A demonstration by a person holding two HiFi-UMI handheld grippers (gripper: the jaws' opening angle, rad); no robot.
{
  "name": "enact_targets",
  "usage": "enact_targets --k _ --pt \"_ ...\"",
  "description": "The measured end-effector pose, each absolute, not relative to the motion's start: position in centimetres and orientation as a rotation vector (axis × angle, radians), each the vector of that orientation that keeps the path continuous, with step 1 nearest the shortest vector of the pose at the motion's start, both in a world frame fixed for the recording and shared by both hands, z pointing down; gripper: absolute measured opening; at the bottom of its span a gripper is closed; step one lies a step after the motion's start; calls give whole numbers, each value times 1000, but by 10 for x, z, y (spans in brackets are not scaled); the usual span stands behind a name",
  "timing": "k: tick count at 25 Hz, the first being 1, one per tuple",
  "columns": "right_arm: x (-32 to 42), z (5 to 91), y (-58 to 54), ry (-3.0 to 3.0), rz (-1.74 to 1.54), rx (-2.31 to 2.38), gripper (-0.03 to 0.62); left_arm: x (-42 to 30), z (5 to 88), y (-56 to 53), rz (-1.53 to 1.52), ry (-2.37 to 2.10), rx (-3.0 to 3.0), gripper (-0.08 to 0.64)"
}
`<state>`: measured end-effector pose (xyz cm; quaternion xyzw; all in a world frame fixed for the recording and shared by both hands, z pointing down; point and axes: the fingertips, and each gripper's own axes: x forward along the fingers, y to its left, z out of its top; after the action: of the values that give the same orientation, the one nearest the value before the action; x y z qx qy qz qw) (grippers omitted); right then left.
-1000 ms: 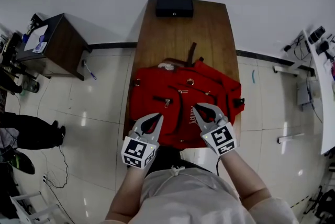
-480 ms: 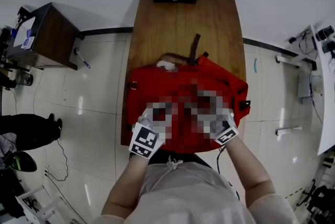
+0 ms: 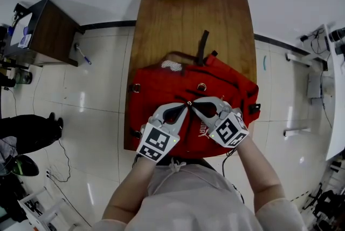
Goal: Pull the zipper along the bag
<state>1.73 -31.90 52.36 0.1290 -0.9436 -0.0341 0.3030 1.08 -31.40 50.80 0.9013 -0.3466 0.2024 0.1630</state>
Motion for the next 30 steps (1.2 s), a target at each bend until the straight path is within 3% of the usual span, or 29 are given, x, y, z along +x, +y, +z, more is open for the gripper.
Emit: enact_targets --k 30 --pt "37 529 -256 -2458 258 461 11 14 521 -310 674 -958 2622 8"
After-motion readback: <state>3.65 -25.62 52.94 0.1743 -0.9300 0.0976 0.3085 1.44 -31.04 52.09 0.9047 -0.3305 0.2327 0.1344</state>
